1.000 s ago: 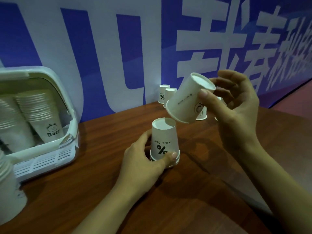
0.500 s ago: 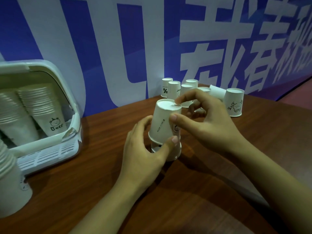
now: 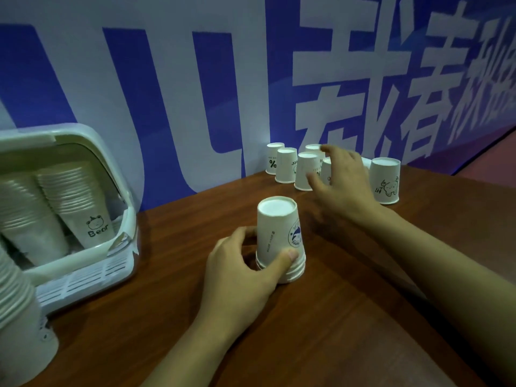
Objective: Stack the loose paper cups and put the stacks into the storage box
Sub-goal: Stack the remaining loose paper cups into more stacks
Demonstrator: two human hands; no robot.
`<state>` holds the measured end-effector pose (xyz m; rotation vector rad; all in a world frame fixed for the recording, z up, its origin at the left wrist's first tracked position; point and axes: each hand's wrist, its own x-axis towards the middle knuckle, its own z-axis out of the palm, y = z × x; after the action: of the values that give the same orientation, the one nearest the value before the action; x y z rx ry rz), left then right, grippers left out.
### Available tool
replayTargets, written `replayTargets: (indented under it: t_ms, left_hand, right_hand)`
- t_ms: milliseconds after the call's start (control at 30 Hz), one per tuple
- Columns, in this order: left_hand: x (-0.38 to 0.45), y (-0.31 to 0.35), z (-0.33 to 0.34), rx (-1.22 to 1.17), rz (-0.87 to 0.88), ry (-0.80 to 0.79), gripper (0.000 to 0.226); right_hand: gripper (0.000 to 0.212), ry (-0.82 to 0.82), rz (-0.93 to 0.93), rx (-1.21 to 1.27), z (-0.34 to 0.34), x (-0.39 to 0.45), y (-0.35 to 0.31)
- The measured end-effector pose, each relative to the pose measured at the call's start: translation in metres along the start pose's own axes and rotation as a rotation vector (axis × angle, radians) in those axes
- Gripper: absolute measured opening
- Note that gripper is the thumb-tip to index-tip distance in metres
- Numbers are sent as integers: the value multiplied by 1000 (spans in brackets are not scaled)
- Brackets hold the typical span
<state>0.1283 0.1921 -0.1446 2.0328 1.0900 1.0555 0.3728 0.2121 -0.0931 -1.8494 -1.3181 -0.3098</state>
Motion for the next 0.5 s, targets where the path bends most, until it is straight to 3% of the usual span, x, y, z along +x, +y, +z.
replayTargets:
  t_ms: [67,133,200,267,367,500]
  left_hand:
    - [0,1,0,-21,-7,-4,81]
    - [1,1,0,-20,-10,-2,79]
    - [1,-1,2,-12,-12,-1,78]
    - [1,-1,3,-12,-18,-6,76]
    - [1,0,2,-13,-18,-3,79]
    - [0,3,2,-19,-5,18,76]
  right_hand:
    - [82,-187,128,-234,10,2,17]
    - [91,-288,179,-359,19,0,30]
    - [79,-175,157,-327,22,0,36]
    - [55,0,130,-248,20,2,37]
    - [25,122,84,-122,17,2,37]
    - [33,224,62,203,0,-2,26]
